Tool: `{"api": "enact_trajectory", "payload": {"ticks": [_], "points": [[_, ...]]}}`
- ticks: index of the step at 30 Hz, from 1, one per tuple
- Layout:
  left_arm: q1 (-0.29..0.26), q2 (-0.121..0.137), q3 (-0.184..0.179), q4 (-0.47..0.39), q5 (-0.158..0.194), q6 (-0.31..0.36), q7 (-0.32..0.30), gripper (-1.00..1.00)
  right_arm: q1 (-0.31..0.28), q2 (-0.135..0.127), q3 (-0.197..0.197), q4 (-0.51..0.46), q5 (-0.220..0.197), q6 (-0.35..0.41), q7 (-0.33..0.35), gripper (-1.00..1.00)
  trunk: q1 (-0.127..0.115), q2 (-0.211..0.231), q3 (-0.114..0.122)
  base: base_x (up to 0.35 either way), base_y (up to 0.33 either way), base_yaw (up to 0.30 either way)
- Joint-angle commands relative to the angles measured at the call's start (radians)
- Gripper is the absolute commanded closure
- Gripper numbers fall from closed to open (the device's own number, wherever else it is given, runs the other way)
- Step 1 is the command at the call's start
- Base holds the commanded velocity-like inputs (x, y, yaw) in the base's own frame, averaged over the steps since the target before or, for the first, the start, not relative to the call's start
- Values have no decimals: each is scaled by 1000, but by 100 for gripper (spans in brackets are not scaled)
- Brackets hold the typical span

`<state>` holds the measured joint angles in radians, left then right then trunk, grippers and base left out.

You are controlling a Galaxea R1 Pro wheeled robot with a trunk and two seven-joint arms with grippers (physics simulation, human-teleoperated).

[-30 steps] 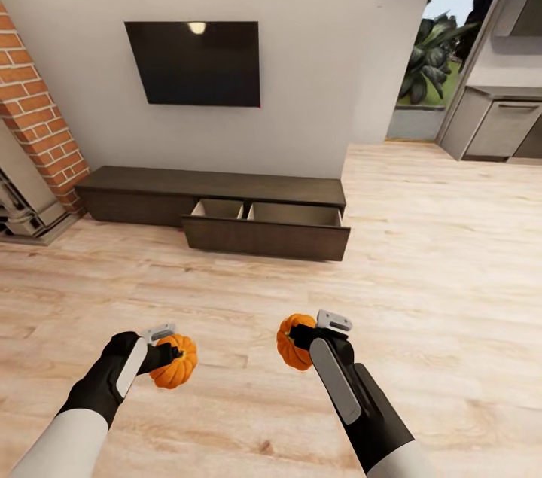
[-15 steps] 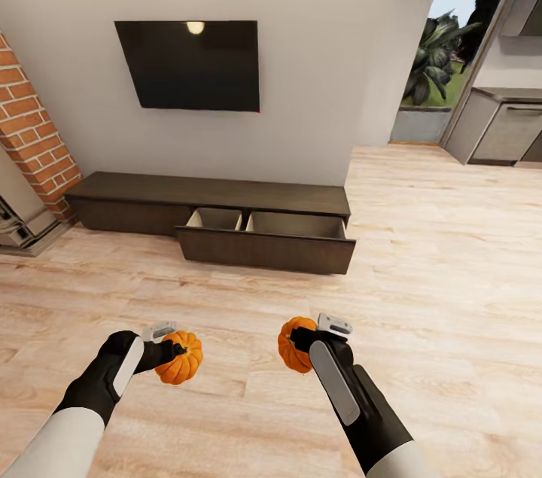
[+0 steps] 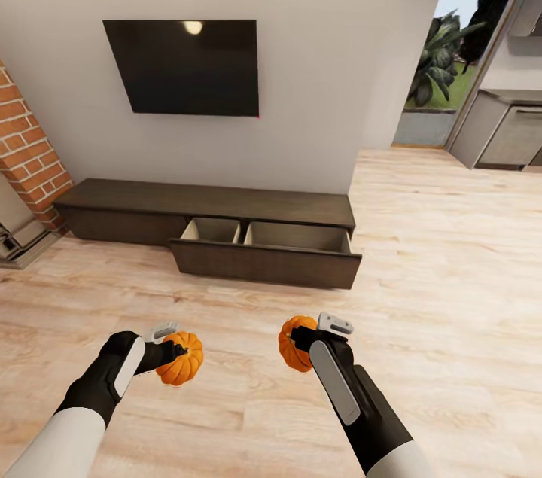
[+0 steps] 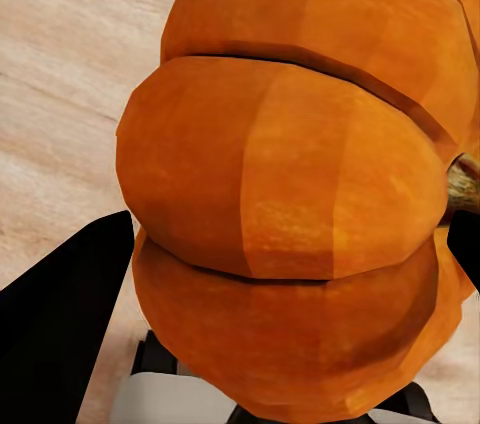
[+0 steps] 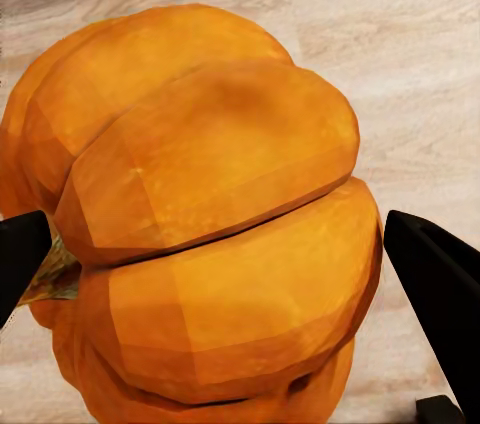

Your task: Place each of the two pumpkins and all three candles from the living room inside a cabinet in the living room (use any cabinet), then make sure every cabinet is closed, and position the cauldron so it is next to a table in the living room.

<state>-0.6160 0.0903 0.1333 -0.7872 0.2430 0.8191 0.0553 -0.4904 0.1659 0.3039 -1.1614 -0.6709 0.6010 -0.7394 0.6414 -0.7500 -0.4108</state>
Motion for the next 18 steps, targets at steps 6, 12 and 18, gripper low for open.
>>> {"api": "enact_trajectory", "payload": {"ticks": [6,12,18], "points": [[-1,2,0,-1,13,5,6,100,-1,0,3,-1,-7,0,-6,100,1,-1,-1,344,0,0],[-1,2,0,-1,13,5,6,100,-1,1,3,-1,-7,0,-6,100,1,-1,-1,344,0,-102],[-1,2,0,-1,12,5,5,100,-1,1,3,-1,-7,0,13,100,1,-1,-1,344,0,-275]]}}
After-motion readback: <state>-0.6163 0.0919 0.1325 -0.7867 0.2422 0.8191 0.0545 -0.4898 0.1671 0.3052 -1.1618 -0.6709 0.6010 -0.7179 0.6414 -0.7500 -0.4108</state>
